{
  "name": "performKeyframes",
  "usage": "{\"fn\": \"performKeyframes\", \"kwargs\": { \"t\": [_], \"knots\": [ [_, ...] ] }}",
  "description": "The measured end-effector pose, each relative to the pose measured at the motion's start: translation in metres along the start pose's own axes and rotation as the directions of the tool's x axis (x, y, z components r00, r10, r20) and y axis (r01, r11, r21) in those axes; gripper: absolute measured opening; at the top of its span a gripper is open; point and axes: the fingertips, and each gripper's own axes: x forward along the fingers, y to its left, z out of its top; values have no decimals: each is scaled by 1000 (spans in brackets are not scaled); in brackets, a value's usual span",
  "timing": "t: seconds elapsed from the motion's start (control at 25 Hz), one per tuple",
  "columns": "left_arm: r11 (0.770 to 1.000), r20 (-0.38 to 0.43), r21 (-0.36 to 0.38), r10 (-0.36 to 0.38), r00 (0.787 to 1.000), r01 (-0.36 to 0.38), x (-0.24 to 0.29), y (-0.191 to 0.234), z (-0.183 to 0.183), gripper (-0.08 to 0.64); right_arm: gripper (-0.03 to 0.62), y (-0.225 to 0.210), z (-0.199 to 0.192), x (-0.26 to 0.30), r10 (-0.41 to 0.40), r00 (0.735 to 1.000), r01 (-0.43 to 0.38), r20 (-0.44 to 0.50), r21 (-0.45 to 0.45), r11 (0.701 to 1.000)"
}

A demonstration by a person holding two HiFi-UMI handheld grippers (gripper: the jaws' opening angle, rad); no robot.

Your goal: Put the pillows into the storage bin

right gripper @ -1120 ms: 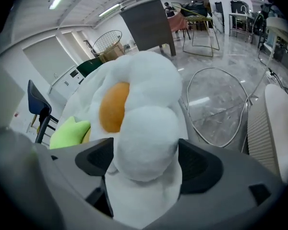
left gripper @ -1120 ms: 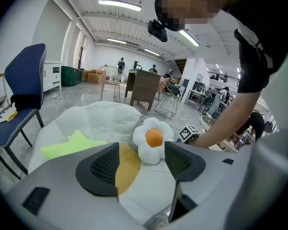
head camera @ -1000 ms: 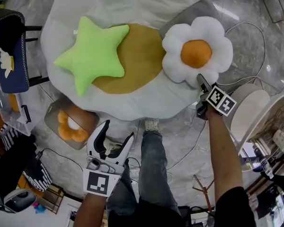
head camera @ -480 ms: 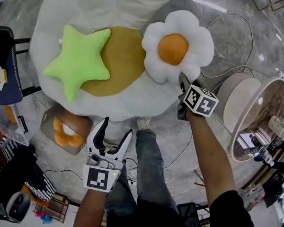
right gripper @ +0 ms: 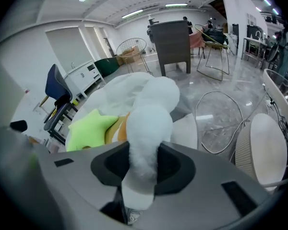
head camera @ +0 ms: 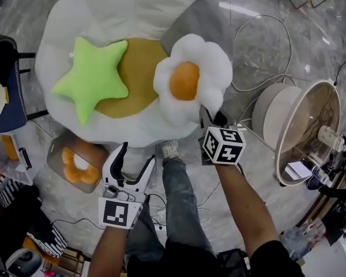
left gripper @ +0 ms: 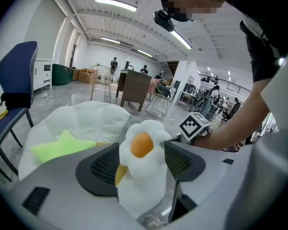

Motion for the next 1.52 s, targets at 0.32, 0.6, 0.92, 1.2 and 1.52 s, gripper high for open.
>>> {"fn": "performKeyframes", "kwargs": {
  "t": [0.32, 0.6, 0.92, 1.2, 1.52],
  "knots": [
    [997, 60, -16, 81, 995, -80, -67, 35, -18, 311, 129, 85, -29, -48, 92, 995, -95, -28, -118, 988],
    [976, 171, -75, 216, 961, -206, -149, 93, -19, 311, 130, 191, -21, -77, 184, 983, -182, -24, -297, 937],
    [924, 227, -202, 366, 903, -324, -255, 152, -54, 311, 130, 329, -50, -107, 318, 947, -305, -52, -456, 836],
    [847, 201, -314, 502, 841, -430, -344, 185, -111, 311, 130, 429, -107, -112, 395, 903, -417, -166, -558, 718],
    [757, 159, -426, 602, 782, -496, -414, 213, -174, 311, 132, 510, -174, -92, 362, 888, -451, -284, -692, 564]
  ]
}}
